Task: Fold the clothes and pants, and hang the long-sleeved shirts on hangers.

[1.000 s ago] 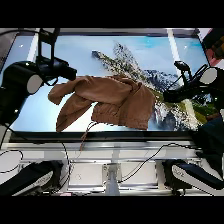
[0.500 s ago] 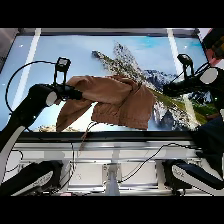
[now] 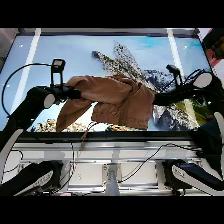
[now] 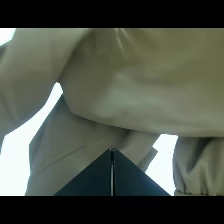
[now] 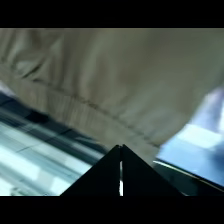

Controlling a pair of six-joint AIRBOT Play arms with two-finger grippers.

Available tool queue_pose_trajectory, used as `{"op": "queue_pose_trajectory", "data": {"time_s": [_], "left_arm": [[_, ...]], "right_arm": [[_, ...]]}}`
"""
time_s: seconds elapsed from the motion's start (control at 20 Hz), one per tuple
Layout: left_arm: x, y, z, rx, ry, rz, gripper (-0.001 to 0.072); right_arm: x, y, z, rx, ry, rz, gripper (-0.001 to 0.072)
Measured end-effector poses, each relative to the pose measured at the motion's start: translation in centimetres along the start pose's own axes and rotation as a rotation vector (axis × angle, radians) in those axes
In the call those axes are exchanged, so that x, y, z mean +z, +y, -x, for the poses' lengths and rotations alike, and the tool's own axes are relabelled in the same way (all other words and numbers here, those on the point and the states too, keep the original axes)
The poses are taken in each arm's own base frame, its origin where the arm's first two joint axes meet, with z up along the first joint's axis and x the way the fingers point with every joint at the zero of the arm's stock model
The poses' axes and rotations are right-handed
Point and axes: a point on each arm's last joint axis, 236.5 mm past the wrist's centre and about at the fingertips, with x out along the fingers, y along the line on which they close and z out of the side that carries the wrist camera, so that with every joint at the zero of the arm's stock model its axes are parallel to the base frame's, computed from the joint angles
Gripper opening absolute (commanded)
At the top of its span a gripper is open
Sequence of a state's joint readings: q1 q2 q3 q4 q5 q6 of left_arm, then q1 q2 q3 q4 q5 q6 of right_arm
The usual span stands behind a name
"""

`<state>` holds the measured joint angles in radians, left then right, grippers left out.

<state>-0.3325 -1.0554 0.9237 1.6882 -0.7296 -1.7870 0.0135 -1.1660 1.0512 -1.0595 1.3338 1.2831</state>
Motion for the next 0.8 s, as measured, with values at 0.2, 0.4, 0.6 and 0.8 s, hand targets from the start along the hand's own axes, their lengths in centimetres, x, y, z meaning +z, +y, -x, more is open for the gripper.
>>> {"op": "queue_pose_trajectory", "data": {"time_s": [0.2, 0.4, 0.6, 0.8], "left_arm": [[2.0, 3.5, 3.1, 0.06, -0.087, 0.072, 0.0016], [2.7, 6.9, 5.8, 0.121, -0.137, 0.14, 0.0017], [2.4, 8.3, 6.6, 0.149, -0.143, 0.165, 0.0016], [1.3, 8.7, 6.2, 0.158, -0.121, 0.172, 0.0016]], "right_arm": [[-2.7, 2.8, -3.6, 0.059, -0.026, -0.026, 0.0032], [-6.9, 1.3, -5.1, -0.014, -0.083, -0.145, 0.0086], [-9.8, -1.0, -5.9, -0.09, -0.121, -0.228, 0.0463], [-10.7, -3.2, -7.1, -0.149, -0.135, -0.313, 0.0464]]}}
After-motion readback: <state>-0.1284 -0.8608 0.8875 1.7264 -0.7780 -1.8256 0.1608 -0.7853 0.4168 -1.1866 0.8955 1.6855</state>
